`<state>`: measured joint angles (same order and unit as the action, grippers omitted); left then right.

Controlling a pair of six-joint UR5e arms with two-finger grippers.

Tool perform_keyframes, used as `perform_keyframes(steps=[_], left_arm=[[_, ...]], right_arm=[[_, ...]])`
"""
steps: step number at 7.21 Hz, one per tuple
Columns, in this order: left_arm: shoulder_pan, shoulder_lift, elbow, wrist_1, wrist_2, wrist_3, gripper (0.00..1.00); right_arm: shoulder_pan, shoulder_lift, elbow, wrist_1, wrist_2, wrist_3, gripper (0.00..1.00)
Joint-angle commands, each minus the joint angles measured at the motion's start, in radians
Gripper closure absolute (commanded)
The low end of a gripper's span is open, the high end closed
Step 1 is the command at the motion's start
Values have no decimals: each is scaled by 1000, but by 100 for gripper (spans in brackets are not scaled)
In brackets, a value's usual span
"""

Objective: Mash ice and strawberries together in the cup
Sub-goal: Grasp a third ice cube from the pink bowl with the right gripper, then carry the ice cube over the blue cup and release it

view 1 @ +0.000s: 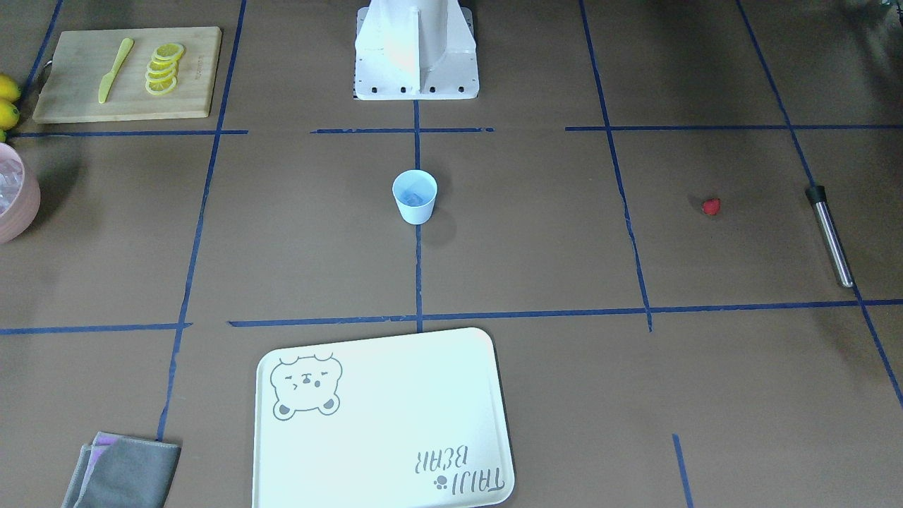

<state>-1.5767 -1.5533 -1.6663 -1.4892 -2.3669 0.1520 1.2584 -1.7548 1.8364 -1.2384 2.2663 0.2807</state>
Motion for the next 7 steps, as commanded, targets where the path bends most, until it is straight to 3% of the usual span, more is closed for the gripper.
perform_keyframes(steps=[1,3,5,7], left_arm=[[1,-4,-1,-2,0,3,0],[0,-10,3,0,2,3,0],[1,-8,-1,1,0,3,0],[1,-10,0,1,2,1,0]], right_arm=[[-112,121,33,-15,9,194,98],[-218,330,33,-137,4,328,98],[-325,592,33,-405,-40,417,98],[-466,728,24,-470,-135,605,98]])
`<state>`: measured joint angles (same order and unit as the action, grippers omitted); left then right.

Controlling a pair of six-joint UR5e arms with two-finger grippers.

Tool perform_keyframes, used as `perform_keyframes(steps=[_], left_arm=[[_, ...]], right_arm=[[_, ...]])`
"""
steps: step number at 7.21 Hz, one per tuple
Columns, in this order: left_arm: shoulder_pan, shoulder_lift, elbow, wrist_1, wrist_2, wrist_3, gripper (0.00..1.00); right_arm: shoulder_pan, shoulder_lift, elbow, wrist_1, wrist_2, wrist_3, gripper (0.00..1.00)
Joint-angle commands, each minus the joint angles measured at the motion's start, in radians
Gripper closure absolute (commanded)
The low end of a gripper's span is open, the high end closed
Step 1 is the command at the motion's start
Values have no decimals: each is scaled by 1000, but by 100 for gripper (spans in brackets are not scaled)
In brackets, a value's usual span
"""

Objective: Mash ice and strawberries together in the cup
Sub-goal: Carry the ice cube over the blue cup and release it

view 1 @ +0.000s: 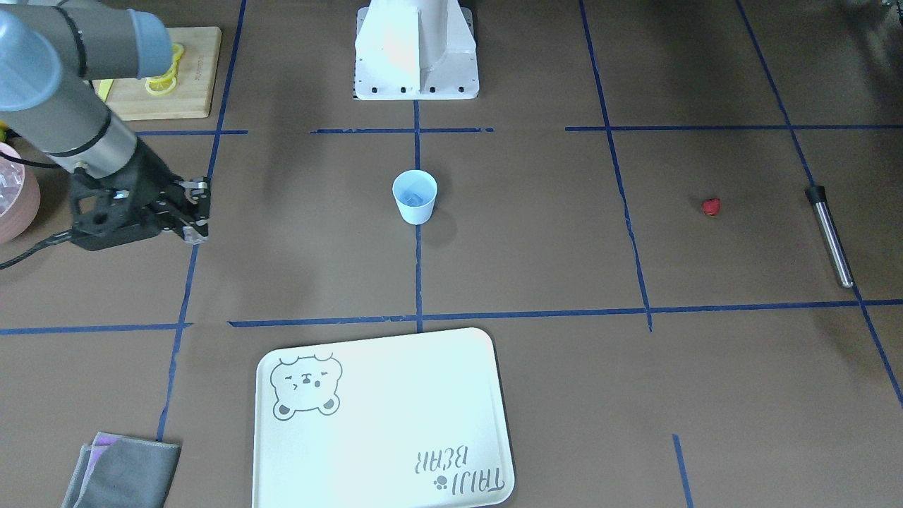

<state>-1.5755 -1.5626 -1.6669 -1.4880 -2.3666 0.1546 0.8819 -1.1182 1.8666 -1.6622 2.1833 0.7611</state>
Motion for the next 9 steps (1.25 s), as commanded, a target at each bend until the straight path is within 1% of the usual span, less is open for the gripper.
perform_keyframes(steps=[1,2,3,4,5,8,9], left_arm=[[0,1,3,-1,1,-1,0],[0,-1,3,-1,1,-1,0],[0,-1,4,-1,1,-3,0],[0,-1,6,-3,1,-3,0],[0,-1,9,-3,1,-1,0],[0,-1,10,-3,1,-1,0],[0,-1,12,-3,1,0,0]], right_arm=[[-165,153,-17,-48,-116,233,97],[-243,216,-44,-47,-196,326,97],[-300,289,-102,-47,-244,399,97],[-369,349,-160,-47,-310,468,97],[-418,368,-188,-47,-360,490,96],[-458,359,-192,-51,-378,503,95],[-459,359,-193,-54,-376,503,85]])
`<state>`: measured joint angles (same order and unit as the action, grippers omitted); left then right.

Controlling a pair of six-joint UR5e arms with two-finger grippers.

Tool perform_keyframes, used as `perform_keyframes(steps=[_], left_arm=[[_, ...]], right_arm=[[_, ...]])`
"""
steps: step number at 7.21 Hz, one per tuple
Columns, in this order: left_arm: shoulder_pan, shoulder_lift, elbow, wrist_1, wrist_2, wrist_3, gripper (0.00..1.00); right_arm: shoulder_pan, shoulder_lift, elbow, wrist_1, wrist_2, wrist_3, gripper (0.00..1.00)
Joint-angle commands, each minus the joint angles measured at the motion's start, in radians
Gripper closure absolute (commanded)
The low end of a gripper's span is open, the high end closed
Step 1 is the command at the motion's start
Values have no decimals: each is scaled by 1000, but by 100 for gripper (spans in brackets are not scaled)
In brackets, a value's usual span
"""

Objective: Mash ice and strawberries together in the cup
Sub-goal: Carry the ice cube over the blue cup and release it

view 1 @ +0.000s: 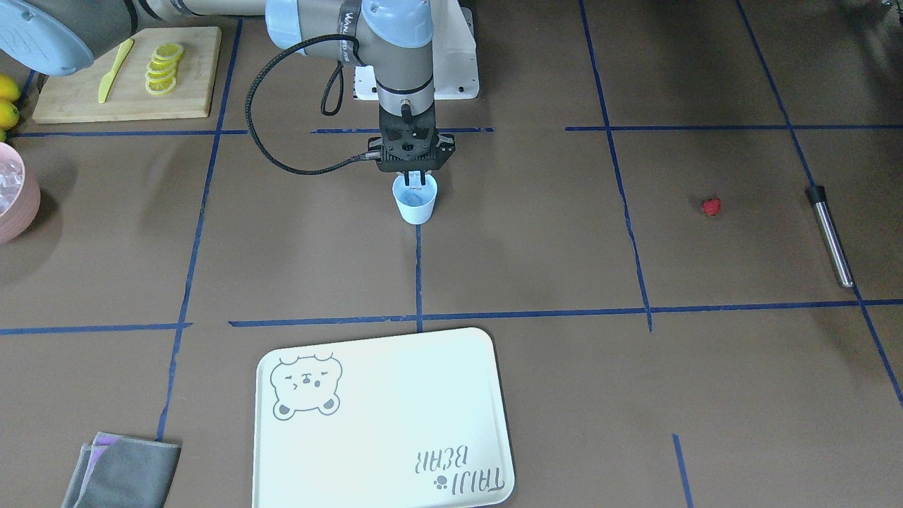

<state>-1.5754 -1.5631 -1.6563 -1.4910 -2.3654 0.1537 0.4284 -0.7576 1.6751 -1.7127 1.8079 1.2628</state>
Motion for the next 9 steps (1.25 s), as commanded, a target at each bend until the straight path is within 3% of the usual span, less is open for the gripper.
perform_keyframes(steps=[1,2,9], left_arm=[[0,0,1,0,0,1,0],[0,0,0,0,-2,1,0],[0,-2,1,0,0,0,0]], right_arm=[[-5,-2,-2,-4,-2,1,36],[-3,1,2,-2,-1,0,2],[-7,30,0,8,-1,76,3]])
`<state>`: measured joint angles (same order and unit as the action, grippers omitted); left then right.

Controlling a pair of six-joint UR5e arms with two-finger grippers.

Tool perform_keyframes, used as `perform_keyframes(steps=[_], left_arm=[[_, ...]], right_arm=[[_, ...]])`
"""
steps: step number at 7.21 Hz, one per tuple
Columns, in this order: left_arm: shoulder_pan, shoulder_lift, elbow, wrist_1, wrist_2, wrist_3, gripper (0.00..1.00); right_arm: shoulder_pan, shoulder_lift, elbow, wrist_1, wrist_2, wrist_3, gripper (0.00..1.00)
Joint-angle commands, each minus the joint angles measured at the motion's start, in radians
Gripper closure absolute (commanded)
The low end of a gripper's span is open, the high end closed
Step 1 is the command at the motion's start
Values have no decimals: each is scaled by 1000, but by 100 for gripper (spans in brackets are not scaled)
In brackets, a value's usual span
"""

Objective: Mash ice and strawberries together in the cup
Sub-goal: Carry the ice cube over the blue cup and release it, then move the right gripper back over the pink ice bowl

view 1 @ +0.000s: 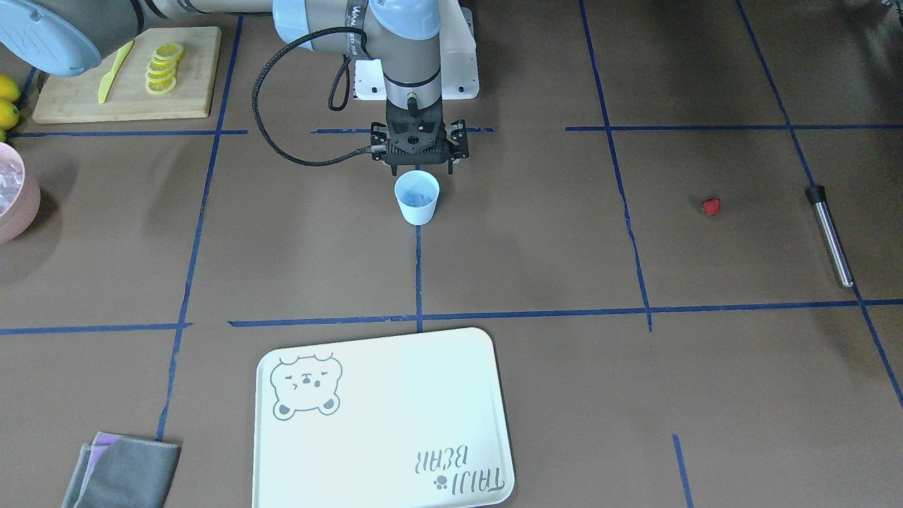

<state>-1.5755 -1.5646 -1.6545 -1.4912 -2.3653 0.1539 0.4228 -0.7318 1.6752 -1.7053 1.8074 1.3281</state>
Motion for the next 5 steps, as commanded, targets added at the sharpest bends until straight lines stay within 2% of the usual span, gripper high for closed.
perform_keyframes(steps=[1,2,3,5], left_arm=[[0,-2,-10,-1,0,1,0],[0,-14,-13,-12,3,3,0],[0,-17,-11,-74,7,1,0],[8,-15,-11,-179,6,-10,0]], right_arm=[[1,2,1,0,1,3,2],[22,-4,6,-4,9,-7,2],[83,-27,12,-7,38,-30,1],[268,-157,75,-7,195,-258,2]])
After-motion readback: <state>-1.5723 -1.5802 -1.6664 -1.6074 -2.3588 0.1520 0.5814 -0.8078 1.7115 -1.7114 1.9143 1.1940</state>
